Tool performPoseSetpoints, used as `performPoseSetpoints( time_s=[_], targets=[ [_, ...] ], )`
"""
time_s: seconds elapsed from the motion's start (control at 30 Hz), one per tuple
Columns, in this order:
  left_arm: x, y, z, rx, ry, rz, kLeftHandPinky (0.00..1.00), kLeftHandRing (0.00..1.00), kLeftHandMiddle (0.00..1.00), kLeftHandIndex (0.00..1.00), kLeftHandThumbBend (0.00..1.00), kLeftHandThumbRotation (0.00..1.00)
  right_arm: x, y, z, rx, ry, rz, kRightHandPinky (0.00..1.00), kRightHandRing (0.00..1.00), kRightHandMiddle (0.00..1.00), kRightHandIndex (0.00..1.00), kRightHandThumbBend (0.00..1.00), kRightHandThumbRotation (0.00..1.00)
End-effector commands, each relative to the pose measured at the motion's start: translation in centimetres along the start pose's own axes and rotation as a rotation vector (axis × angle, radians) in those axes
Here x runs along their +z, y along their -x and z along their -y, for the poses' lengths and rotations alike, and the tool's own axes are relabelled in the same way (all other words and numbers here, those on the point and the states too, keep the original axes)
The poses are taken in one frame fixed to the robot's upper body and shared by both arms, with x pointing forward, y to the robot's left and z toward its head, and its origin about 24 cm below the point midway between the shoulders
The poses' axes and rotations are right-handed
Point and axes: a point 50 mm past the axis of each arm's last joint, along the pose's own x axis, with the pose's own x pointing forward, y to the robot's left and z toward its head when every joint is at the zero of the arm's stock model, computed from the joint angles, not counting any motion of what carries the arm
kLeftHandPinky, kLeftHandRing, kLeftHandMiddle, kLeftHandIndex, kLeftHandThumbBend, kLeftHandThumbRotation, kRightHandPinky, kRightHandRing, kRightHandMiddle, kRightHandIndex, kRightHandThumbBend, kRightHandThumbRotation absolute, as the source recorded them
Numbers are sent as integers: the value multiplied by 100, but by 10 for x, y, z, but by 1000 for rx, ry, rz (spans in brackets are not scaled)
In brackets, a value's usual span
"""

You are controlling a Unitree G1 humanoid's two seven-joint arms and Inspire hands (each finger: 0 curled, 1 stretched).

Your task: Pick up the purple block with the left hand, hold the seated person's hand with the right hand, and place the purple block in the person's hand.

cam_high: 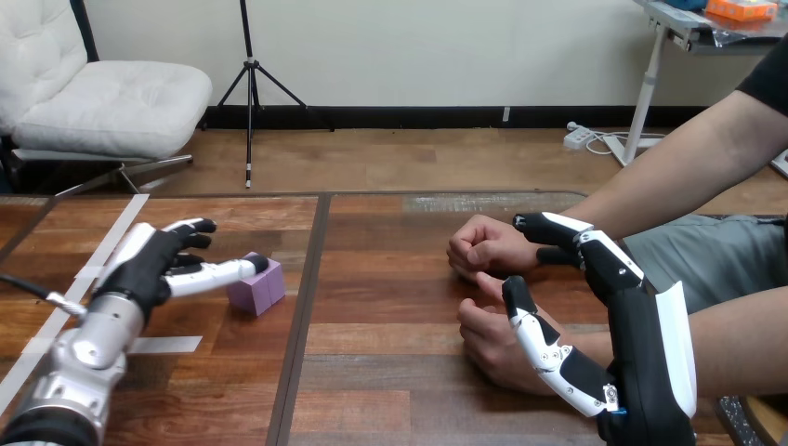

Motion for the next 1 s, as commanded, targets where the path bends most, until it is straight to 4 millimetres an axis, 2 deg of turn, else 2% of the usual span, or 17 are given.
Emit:
performPoseSetpoints(
  time_s=[0.0,0.43,0.97],
  targets=[
    [31,-8,-3,27,-47,94,72,85,89,90,100,52,5,-16,1,-23,-10,79,68,74,73,70,37,21],
    [40,-11,11,24,-117,117,72,85,90,91,100,49,5,-17,1,-18,-14,76,69,74,74,70,37,21],
    [46,-13,22,7,-150,119,77,88,91,92,100,53,6,-18,2,-12,1,76,70,75,74,70,37,22]
  ],
)
